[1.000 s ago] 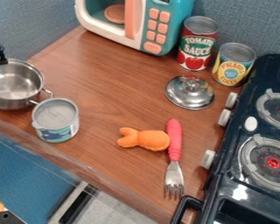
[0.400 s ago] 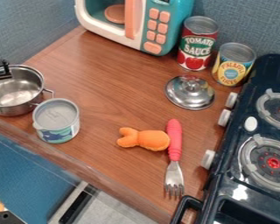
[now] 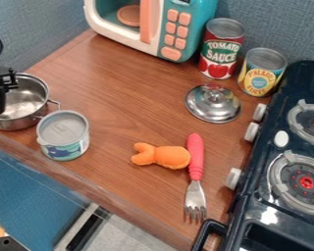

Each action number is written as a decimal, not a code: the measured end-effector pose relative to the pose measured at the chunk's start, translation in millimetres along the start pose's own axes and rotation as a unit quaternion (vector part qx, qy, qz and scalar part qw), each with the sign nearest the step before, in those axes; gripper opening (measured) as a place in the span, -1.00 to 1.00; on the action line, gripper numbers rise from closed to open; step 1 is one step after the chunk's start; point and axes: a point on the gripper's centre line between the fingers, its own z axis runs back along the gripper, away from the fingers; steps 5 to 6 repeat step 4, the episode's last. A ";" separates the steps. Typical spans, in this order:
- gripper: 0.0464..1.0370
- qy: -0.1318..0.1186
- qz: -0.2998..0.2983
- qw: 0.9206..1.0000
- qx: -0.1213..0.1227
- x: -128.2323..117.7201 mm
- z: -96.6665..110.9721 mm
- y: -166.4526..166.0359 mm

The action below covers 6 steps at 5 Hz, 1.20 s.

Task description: Grab the silver pot and put it on the left side of the can

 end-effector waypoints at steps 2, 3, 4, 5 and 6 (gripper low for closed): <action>0.95 -0.008 -0.002 1.000 -0.005 0.1 19.5 -1.4; 0.93 -0.053 -0.009 0.998 -0.015 10.5 54.6 -4.0; 0.93 -0.057 -0.011 0.998 -0.016 11.6 57.9 -3.8; 0.93 -0.057 -0.011 0.998 -0.016 11.6 57.9 -3.8; 0.93 -0.057 -0.011 0.998 -0.016 11.6 57.9 -3.8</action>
